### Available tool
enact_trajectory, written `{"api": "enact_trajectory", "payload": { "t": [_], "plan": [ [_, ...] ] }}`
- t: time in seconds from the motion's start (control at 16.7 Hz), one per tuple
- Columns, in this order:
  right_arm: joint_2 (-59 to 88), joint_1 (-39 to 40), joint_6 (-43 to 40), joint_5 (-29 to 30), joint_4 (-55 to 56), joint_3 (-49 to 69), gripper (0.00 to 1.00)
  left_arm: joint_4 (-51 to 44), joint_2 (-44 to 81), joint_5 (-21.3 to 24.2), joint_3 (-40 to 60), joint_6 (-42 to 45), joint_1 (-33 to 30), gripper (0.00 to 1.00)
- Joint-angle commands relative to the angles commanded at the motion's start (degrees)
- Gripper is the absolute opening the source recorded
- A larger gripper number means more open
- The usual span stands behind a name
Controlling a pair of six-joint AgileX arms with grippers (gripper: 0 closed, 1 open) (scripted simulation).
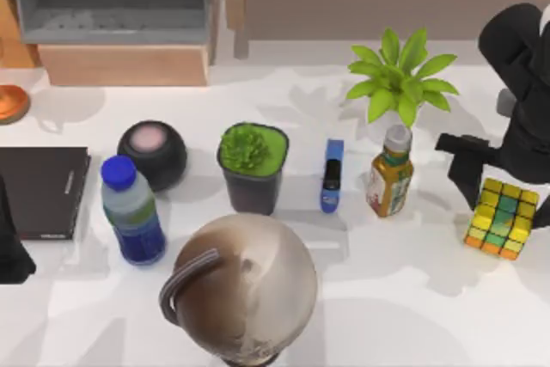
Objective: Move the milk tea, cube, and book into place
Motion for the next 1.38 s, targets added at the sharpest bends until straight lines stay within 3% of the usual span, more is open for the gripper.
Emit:
{"api": "enact_trajectory", "payload": {
  "t": [0.54, 0.72, 0.96, 1.38],
  "plan": [
    [-0.3, 0.8, -0.9, -0.8, -1.1, 2.3, 0.0, 0.0, 0.0, 0.0, 0.0, 0.0, 0.0, 1.0],
    [-2.9, -2.9, -3.8, -2.4, 2.7, 3.1, 0.0, 0.0, 0.0, 0.0, 0.0, 0.0, 0.0, 1.0],
    [-10.4, -13.3, -12.6, -7.3, 16.3, 6.3, 0.0, 0.0, 0.0, 0.0, 0.0, 0.0, 0.0, 1.0],
    [-20.1, -28.1, -31.5, -13.3, 51.6, 9.8, 0.0, 0.0, 0.0, 0.0, 0.0, 0.0, 0.0, 1.0]
  ]
}}
